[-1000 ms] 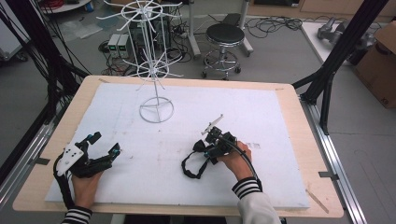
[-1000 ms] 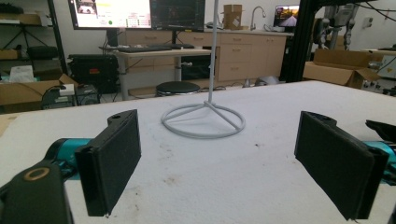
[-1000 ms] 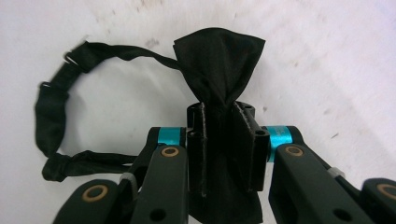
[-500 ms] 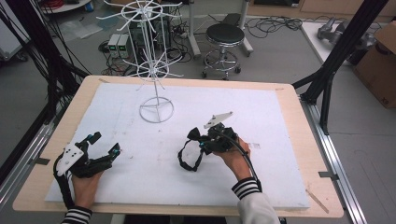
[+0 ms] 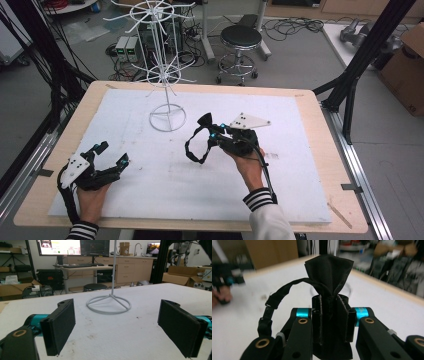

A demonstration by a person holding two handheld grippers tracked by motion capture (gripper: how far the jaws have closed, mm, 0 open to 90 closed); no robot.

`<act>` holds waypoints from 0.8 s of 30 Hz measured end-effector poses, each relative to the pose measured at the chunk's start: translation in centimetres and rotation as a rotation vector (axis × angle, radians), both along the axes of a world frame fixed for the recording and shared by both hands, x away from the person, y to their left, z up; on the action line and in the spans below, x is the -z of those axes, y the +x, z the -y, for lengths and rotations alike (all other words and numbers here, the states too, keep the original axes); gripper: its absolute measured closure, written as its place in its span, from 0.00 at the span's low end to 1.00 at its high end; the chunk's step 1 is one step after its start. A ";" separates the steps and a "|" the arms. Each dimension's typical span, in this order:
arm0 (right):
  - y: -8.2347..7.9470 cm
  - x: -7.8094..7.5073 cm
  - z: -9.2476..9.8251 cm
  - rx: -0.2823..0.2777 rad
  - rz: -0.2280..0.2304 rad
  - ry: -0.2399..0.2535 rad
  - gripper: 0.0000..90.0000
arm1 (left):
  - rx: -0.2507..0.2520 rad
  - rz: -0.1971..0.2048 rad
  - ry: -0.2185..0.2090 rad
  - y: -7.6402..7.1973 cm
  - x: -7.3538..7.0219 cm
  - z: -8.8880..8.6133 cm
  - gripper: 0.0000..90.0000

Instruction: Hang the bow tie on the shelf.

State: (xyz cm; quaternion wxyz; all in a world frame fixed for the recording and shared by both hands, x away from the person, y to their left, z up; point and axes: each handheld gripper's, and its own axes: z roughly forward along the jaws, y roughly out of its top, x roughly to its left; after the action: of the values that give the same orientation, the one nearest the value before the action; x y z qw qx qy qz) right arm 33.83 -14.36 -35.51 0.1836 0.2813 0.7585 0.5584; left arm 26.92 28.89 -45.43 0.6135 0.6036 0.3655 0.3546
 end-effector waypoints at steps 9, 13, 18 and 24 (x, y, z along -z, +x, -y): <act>0.0 -0.5 -0.5 -0.008 0.049 0.107 0.84 | 0.001 0.000 -0.001 0.0 0.0 0.0 0.17; 0.1 -0.6 -0.7 0.001 0.061 0.117 0.84 | 0.001 0.000 -0.001 0.0 0.0 0.0 0.17; 0.5 -0.9 -1.1 0.015 0.070 0.134 0.84 | 0.001 0.000 0.000 0.0 0.0 0.0 0.17; 1.4 -1.7 -2.0 0.019 0.072 0.147 0.84 | 0.001 0.000 -0.001 0.0 0.0 0.0 0.17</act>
State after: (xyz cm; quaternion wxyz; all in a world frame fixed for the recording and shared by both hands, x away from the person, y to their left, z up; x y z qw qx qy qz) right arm 35.22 -12.35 -33.80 0.1950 0.2810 0.7055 0.6207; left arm 26.93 28.88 -45.43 0.6140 0.6034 0.3654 0.3542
